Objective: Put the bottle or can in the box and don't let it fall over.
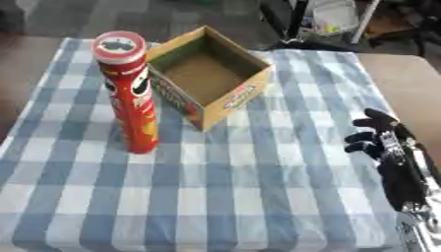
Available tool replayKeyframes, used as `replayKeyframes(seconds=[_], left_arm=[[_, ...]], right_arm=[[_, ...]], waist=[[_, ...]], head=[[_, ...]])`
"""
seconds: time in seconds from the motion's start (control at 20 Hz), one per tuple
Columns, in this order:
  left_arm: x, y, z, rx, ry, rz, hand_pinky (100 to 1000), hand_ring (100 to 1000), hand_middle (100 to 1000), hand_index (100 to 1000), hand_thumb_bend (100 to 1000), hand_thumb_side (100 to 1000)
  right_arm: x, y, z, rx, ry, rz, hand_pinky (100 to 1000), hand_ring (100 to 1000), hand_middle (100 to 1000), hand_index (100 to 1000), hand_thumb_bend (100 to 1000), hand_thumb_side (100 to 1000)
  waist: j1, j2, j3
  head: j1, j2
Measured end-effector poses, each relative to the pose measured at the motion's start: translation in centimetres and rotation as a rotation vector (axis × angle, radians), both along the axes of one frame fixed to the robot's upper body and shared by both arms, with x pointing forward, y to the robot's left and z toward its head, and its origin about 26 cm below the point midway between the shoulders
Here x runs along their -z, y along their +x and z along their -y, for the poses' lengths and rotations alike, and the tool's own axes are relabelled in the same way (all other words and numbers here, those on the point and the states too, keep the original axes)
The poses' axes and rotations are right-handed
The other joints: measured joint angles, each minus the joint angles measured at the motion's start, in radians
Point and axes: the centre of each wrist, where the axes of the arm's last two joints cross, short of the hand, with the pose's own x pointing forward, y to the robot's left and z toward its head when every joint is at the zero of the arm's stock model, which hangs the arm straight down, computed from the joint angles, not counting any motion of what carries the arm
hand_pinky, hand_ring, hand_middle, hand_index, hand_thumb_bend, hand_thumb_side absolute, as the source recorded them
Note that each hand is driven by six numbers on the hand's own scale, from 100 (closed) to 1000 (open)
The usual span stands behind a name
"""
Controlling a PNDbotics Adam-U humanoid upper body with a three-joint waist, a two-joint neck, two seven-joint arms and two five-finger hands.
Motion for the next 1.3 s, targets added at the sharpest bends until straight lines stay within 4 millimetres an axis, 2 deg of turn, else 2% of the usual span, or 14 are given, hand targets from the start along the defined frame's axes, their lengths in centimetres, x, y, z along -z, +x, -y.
replayKeyframes(seconds=[0.25, 0.35, 0.6, 0.8, 1.05, 1.3], left_arm=[[-0.2, 0.0, -0.2, 0.001, 0.012, 0.001, 796, 817, 773, 831, 191, 552], [-1.1, 0.1, -0.7, 0.001, 0.054, 0.023, 794, 815, 776, 838, 212, 529], [-5.8, 0.5, -2.8, 0.016, 0.276, 0.117, 790, 820, 791, 864, 271, 501], [-10.6, 1.4, -3.5, 0.077, 0.462, 0.188, 792, 824, 808, 888, 320, 496], [-16.3, 2.8, -2.9, 0.189, 0.707, 0.243, 795, 833, 822, 908, 370, 527], [-19.4, 4.7, -1.5, 0.322, 0.872, 0.214, 798, 836, 835, 923, 434, 556]], right_arm=[[0.0, 0.0, 0.0, 0.000, 0.000, 0.000, 530, 583, 664, 814, 100, 635], [0.0, 0.0, 0.0, 0.001, -0.002, 0.000, 530, 583, 664, 814, 100, 636], [0.0, 0.0, 0.0, 0.002, -0.007, -0.002, 530, 583, 664, 814, 100, 638], [0.2, 0.0, 0.0, 0.001, -0.009, -0.010, 530, 583, 665, 815, 100, 640], [0.4, 0.0, 0.1, -0.009, -0.015, -0.022, 529, 584, 665, 815, 100, 643], [0.5, 0.0, 0.2, -0.025, -0.026, -0.033, 528, 583, 664, 815, 100, 645]], waist=[[0.000, 0.000, 0.000], [0.002, 0.000, -0.001], [0.015, -0.001, -0.009], [0.026, -0.006, -0.017], [0.040, -0.012, -0.030], [0.051, -0.017, -0.043]], head=[[-0.001, 0.000], [-0.006, 0.000], [-0.015, -0.002], [-0.014, -0.002], [-0.005, -0.001], [0.001, -0.001]])
